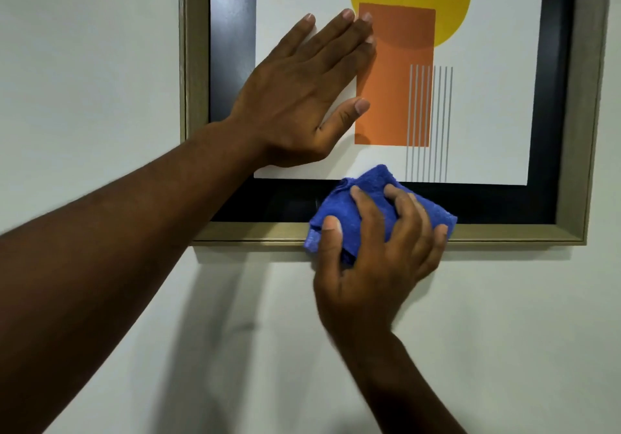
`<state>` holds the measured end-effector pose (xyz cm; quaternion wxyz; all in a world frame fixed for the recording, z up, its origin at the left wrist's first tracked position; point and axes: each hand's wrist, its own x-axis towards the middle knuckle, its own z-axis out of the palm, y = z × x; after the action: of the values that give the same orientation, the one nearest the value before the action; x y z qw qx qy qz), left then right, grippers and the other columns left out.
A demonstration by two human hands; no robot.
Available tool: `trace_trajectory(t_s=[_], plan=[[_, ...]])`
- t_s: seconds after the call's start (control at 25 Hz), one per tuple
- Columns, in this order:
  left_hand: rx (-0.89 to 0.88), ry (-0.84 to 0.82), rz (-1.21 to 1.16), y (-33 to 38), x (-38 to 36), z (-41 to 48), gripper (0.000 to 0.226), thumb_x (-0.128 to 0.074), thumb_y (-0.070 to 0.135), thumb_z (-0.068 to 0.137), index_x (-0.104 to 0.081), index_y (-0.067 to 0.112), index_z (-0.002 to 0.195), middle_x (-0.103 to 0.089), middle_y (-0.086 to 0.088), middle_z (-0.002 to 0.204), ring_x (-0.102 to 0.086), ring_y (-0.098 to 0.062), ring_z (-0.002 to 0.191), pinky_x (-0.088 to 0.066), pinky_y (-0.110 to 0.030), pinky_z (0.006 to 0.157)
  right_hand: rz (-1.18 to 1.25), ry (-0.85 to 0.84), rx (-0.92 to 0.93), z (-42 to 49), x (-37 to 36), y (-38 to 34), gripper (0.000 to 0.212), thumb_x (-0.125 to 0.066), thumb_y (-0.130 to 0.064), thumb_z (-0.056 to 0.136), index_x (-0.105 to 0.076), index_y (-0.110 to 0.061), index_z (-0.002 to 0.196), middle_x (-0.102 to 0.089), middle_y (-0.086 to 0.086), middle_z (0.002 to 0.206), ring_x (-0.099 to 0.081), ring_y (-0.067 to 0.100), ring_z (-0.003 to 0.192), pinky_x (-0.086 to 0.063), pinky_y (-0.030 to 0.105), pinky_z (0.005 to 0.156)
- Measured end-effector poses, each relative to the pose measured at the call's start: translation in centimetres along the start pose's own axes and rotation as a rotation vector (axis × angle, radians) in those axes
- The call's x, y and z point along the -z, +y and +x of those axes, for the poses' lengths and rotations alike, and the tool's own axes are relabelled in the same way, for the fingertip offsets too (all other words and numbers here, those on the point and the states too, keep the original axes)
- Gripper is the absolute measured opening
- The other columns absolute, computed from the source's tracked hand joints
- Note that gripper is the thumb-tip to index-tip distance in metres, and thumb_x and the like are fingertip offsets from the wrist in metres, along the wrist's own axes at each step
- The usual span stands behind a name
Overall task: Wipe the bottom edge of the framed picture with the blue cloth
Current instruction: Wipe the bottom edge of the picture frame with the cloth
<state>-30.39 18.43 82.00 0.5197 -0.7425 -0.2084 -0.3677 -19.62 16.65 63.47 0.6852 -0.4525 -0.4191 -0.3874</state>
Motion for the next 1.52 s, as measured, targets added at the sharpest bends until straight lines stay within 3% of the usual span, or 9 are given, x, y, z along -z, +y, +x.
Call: trace_trajectory(t_s=[0.12, 0.32, 0.68, 0.96, 1.16, 1.36, 1.52], plan=[[0.017, -0.004, -0.042, 0.1, 0.1, 0.1, 0.070, -0.012, 0.048, 0.095, -0.014, 0.010, 0.155, -0.011, -0.010, 0.166, -0.007, -0.023, 0.154, -0.004, -0.044, 0.126, 0.007, -0.060, 0.149, -1.4, 0.5, 0.5, 0.042, -0.047, -0.048, 0.095, -0.062, -0.024, 0.125, -0.055, 0.010, 0.139, -0.042, 0.028, 0.139, -0.014, 0.049, 0.124], [0.038, -0.026, -0.046, 0.0, 0.2, 0.1, 0.070, -0.017, 0.047, 0.095, -0.013, 0.011, 0.155, -0.009, -0.009, 0.166, -0.005, -0.021, 0.154, -0.003, -0.044, 0.126, 0.025, -0.003, -0.013, -0.4, -0.3, -1.6, 0.037, -0.052, -0.044, 0.092, -0.067, -0.024, 0.120, -0.058, 0.010, 0.135, -0.046, 0.028, 0.136, -0.014, 0.050, 0.123], [0.064, 0.004, -0.128, 0.0, 0.3, -0.1, 0.064, -0.023, 0.039, 0.095, -0.021, 0.011, 0.153, -0.016, -0.009, 0.165, -0.010, -0.021, 0.153, -0.005, -0.044, 0.127, -0.037, -0.208, 0.243, -1.2, -1.2, -5.8, 0.038, -0.048, -0.045, 0.092, -0.061, -0.031, 0.125, -0.057, 0.005, 0.138, -0.043, 0.024, 0.135, -0.021, 0.053, 0.119], [0.023, 0.009, -0.031, -0.4, -0.2, -0.2, 0.068, -0.020, 0.044, 0.095, -0.021, 0.011, 0.153, -0.018, -0.011, 0.164, -0.012, -0.023, 0.153, -0.009, -0.049, 0.126, -0.022, -0.153, 0.372, 0.4, 0.7, 1.4, 0.033, -0.048, -0.049, 0.095, -0.069, -0.031, 0.114, -0.063, 0.005, 0.133, -0.052, 0.026, 0.131, -0.023, 0.053, 0.118], [0.011, -0.022, 0.017, -0.2, -0.4, 0.1, 0.074, -0.020, 0.053, 0.094, -0.017, 0.011, 0.154, -0.015, -0.010, 0.165, -0.010, -0.024, 0.153, -0.009, -0.051, 0.126, -0.058, -0.162, 0.353, 2.8, 3.4, 8.3, 0.033, -0.043, -0.050, 0.099, -0.060, -0.031, 0.120, -0.058, 0.010, 0.136, -0.047, 0.028, 0.134, -0.022, 0.057, 0.118], [0.064, -0.104, -0.001, 0.7, 0.2, -0.2, 0.075, -0.023, 0.054, 0.094, -0.016, 0.010, 0.155, -0.013, -0.012, 0.165, -0.008, -0.026, 0.153, -0.008, -0.052, 0.125, -0.048, -0.299, 0.291, 4.6, 5.6, 10.9, 0.041, -0.039, -0.051, 0.098, -0.058, -0.028, 0.126, -0.053, 0.008, 0.141, -0.041, 0.026, 0.138, -0.014, 0.054, 0.122], [0.176, -0.163, -0.132, 7.6, 1.0, -2.8, 0.072, -0.025, 0.051, 0.094, -0.029, 0.007, 0.151, -0.021, -0.013, 0.163, -0.012, -0.031, 0.152, -0.005, -0.055, 0.123, 0.151, -0.477, 0.206, 5.5, 7.7, 10.7, 0.041, -0.036, -0.045, 0.098, -0.058, -0.030, 0.129, -0.049, -0.001, 0.146, -0.034, 0.015, 0.144, -0.010, 0.049, 0.125]])
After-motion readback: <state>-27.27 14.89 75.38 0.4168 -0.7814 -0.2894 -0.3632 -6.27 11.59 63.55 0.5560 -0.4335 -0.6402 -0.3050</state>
